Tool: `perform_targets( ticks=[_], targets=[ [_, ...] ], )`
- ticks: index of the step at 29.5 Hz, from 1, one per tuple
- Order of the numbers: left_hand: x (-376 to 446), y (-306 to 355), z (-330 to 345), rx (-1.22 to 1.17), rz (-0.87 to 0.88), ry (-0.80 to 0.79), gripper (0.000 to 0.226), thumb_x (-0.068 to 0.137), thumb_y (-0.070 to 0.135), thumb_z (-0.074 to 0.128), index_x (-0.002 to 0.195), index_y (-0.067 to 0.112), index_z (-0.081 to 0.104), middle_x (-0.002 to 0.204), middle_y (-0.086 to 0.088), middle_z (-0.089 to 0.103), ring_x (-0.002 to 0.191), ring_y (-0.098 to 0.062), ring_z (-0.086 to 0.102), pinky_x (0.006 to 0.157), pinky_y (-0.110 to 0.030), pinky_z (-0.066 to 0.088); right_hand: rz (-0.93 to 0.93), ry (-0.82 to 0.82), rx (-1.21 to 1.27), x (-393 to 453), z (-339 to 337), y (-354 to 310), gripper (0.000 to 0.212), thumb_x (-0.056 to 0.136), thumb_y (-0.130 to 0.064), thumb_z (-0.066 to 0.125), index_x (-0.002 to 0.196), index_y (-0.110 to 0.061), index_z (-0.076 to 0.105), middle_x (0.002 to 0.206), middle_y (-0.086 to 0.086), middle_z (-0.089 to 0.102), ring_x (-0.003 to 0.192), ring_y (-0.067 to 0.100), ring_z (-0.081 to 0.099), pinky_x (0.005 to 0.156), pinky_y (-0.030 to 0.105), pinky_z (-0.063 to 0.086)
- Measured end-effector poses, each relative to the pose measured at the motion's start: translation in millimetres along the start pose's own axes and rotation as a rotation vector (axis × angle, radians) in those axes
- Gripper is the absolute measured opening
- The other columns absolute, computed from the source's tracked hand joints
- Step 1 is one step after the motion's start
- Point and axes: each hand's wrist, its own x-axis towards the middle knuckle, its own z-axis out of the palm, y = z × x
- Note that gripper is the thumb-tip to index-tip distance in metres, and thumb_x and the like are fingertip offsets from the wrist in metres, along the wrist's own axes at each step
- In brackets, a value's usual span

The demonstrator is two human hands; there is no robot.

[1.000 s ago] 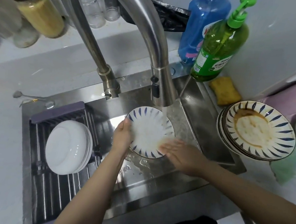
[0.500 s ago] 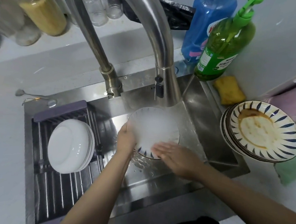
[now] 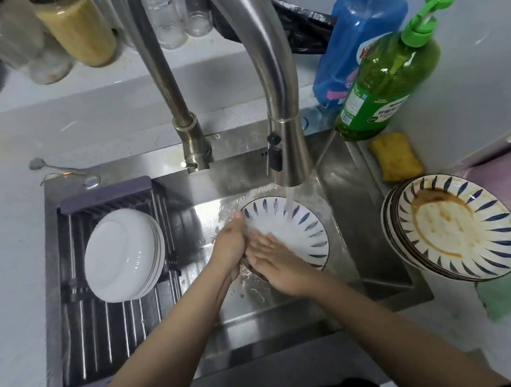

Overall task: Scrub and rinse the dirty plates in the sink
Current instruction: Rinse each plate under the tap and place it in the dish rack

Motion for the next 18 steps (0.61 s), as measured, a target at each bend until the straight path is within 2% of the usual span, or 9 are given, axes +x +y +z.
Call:
perform_targets(
  ticks=[3,6,8,9,10,12,13,16,18],
  targets=[
    [4,4,-11,-0.015,0.027,0.051,0.04,0.101,0.046,0.036,0.091,0.018,0.064,0.083,-0.003,0.067,0.072,-0.014,0.062,0.066,-0.025,0.049,-0.032,-0.083,-0.109,-39,-5,17,0.049,0.104,-0.036,0.008,0.15,-0.028,0.022,0.154,-0.018,0.014,0.142,-0.004,0.005,0.114,0.016,-0.004],
    [5,5,-13,0.01,0.035,0.029,0.036,0.1,0.045,0.039,0.089,0.022,0.064,0.089,-0.002,0.066,0.078,-0.013,0.061,0.073,-0.027,0.05,0.088,0.067,-0.346,-58,-12,50,0.076,0.088,-0.047,-0.005,0.146,-0.021,0.035,0.152,-0.006,0.035,0.142,0.008,0.025,0.113,0.02,-0.002],
    [-2,2,-6,0.057,0.026,-0.016,0.039,0.098,0.048,0.041,0.096,0.018,0.066,0.092,-0.002,0.067,0.081,-0.014,0.061,0.076,-0.029,0.05,0.19,0.157,-0.438,-46,-19,59,0.081,0.092,-0.047,-0.007,0.139,-0.011,0.048,0.143,0.006,0.048,0.136,0.02,0.04,0.115,0.032,0.006],
    [-5,0,0,0.081,0.013,-0.022,0.046,0.097,0.052,0.042,0.107,0.014,0.066,0.099,-0.008,0.069,0.087,-0.018,0.062,0.083,-0.033,0.051,0.196,0.229,-0.444,-35,-20,59,0.083,0.094,-0.049,-0.01,0.137,-0.009,0.05,0.143,0.009,0.047,0.136,0.023,0.04,0.116,0.038,0.009],
    [-6,-5,4,0.077,0.002,-0.032,0.054,0.095,0.055,0.044,0.118,0.01,0.064,0.108,-0.016,0.068,0.094,-0.024,0.064,0.092,-0.038,0.05,0.193,0.259,-0.411,-22,-20,55,0.081,0.095,-0.051,-0.01,0.141,-0.013,0.044,0.15,0.006,0.039,0.142,0.021,0.029,0.118,0.04,0.009],
    [-6,-6,12,0.03,-0.023,-0.062,0.061,0.094,0.056,0.042,0.126,0.006,0.059,0.118,-0.019,0.066,0.105,-0.028,0.064,0.101,-0.039,0.047,0.172,0.166,-0.247,-4,-14,37,0.059,0.1,-0.048,0.005,0.152,-0.025,0.019,0.159,-0.008,0.009,0.145,0.01,-0.002,0.12,0.035,0.0],
    [-6,-2,12,0.006,-0.03,-0.074,0.058,0.097,0.053,0.039,0.124,0.006,0.059,0.113,-0.014,0.069,0.102,-0.024,0.067,0.1,-0.036,0.048,0.118,0.106,-0.157,-1,-13,26,0.053,0.103,-0.043,0.012,0.153,-0.026,0.01,0.158,-0.011,0.002,0.144,0.006,-0.008,0.12,0.032,-0.003],
    [1,11,7,-0.071,-0.03,-0.006,0.047,0.103,0.042,0.034,0.113,0.005,0.06,0.088,-0.017,0.073,0.081,-0.029,0.072,0.083,-0.038,0.056,-0.035,-0.023,-0.146,-18,-11,6,0.051,0.103,-0.042,0.018,0.152,-0.027,0.009,0.155,-0.017,-0.001,0.143,-0.001,-0.007,0.118,0.025,-0.005],
    [5,17,2,-0.067,-0.003,0.063,0.045,0.104,0.04,0.032,0.11,0.006,0.062,0.081,-0.015,0.069,0.064,-0.028,0.065,0.06,-0.03,0.055,-0.058,0.012,-0.224,-35,-10,17,0.055,0.1,-0.053,0.023,0.151,-0.033,0.016,0.154,-0.02,0.009,0.142,-0.002,0.002,0.117,0.023,0.002]
  ],
)
